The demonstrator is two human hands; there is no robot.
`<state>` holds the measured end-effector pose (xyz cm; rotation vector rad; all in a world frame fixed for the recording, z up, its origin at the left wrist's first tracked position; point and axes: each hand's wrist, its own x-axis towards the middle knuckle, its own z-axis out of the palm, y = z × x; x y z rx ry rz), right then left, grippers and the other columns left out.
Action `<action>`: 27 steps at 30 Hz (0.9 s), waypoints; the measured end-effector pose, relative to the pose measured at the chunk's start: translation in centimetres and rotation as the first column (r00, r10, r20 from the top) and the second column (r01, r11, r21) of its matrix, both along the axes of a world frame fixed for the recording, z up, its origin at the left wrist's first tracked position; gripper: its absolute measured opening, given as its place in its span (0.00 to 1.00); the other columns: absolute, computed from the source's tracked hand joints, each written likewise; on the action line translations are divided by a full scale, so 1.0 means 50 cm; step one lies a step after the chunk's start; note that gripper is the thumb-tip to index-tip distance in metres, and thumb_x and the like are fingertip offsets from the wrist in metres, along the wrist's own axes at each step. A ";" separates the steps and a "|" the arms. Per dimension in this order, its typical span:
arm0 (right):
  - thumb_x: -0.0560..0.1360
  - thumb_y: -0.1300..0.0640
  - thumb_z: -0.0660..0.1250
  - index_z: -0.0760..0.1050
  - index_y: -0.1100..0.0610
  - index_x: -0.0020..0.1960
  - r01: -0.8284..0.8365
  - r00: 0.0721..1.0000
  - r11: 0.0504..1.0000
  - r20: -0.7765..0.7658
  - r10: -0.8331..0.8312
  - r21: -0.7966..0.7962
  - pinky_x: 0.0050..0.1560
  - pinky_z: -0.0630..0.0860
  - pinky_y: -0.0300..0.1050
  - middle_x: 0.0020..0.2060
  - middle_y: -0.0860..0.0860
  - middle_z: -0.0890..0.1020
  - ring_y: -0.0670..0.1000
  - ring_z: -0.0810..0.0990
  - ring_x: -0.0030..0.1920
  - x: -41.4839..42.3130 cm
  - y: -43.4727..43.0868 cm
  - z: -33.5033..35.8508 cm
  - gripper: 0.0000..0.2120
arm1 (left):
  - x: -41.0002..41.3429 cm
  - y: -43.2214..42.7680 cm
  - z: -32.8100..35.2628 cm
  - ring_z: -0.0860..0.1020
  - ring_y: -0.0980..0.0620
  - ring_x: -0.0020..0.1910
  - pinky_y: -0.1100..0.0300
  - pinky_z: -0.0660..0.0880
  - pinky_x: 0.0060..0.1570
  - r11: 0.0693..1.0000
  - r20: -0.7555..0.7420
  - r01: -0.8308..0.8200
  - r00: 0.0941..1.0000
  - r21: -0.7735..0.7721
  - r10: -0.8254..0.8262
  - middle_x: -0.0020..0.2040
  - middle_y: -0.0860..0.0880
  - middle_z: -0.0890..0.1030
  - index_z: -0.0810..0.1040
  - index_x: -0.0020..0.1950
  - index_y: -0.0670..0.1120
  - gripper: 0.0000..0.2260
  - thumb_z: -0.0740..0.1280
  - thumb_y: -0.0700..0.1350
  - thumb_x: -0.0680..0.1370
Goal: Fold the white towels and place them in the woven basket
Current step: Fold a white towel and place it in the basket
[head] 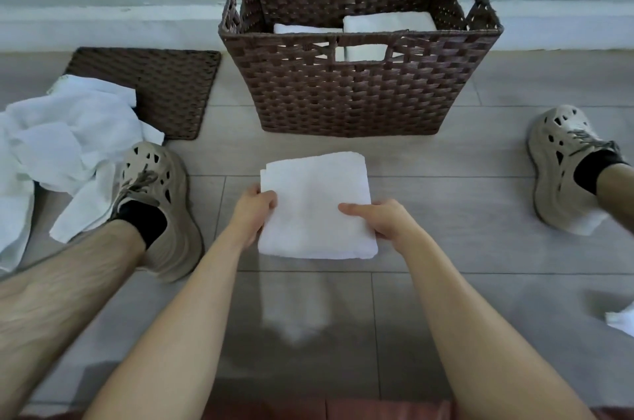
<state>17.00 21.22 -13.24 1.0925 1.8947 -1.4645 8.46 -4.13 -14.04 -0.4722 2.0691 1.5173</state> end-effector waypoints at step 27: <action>0.71 0.50 0.77 0.77 0.51 0.58 0.192 0.806 0.655 -0.498 0.320 0.731 0.49 0.75 0.47 0.48 0.46 0.84 0.52 0.80 0.50 -0.070 0.134 0.357 0.18 | -0.113 0.163 0.354 0.86 0.53 0.56 0.46 0.83 0.60 0.858 -0.552 0.447 0.662 -0.253 -0.507 0.54 0.56 0.88 0.86 0.59 0.55 0.22 0.82 0.57 0.67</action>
